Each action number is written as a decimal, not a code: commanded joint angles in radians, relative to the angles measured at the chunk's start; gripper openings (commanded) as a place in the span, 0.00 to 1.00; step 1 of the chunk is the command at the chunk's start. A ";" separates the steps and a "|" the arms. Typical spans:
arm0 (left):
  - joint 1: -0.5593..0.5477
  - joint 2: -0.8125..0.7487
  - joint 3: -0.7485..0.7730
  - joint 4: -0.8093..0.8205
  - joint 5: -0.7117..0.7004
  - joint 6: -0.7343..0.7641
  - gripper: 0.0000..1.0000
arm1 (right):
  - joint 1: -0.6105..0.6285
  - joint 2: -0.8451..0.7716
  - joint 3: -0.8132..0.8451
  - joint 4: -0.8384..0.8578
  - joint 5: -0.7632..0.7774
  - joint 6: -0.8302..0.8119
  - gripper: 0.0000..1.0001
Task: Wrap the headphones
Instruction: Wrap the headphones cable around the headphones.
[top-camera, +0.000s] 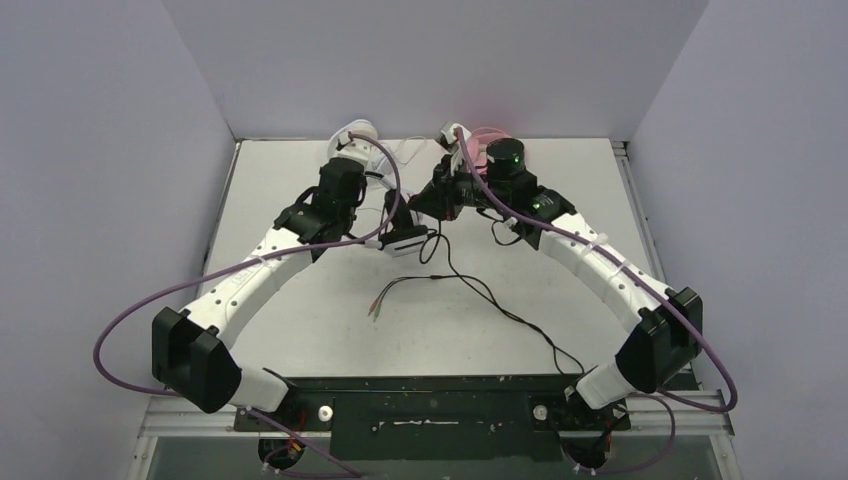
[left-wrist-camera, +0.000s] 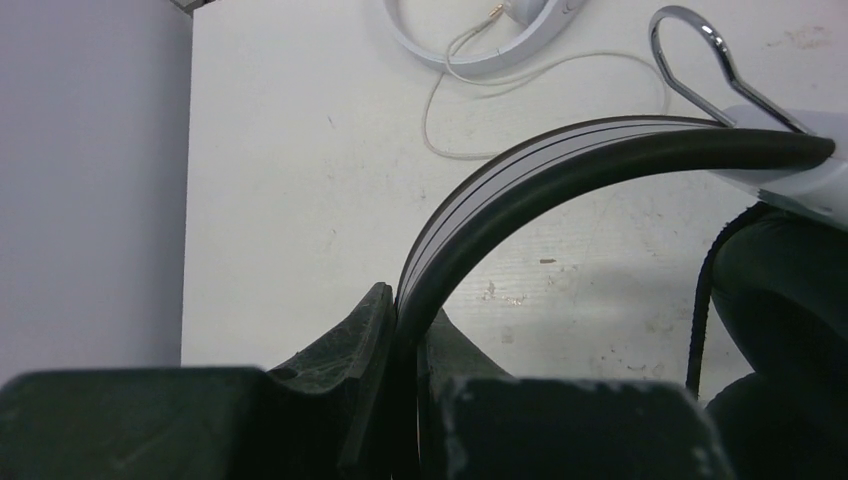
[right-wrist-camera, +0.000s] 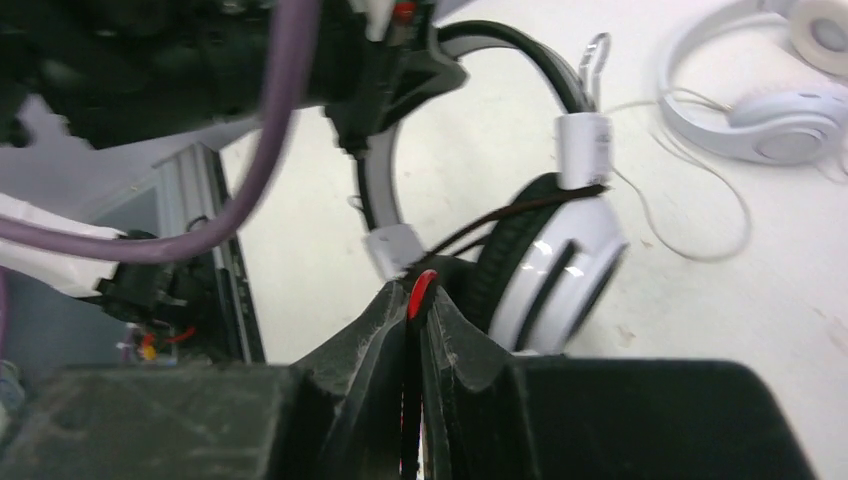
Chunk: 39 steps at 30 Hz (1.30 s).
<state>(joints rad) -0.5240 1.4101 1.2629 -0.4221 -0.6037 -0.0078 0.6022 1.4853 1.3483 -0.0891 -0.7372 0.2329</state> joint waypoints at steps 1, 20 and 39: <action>-0.019 -0.036 0.052 -0.038 0.102 0.076 0.00 | -0.048 0.090 0.166 -0.366 0.042 -0.272 0.09; -0.058 -0.026 0.159 -0.318 0.479 -0.010 0.00 | -0.072 0.110 0.113 -0.333 0.254 -0.389 0.33; -0.004 -0.078 0.396 -0.359 0.912 -0.379 0.00 | -0.172 -0.077 -0.432 0.484 0.040 -0.083 0.57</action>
<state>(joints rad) -0.5488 1.3781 1.5734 -0.8494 0.1104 -0.2432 0.4366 1.4475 0.9581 0.1051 -0.6540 0.0521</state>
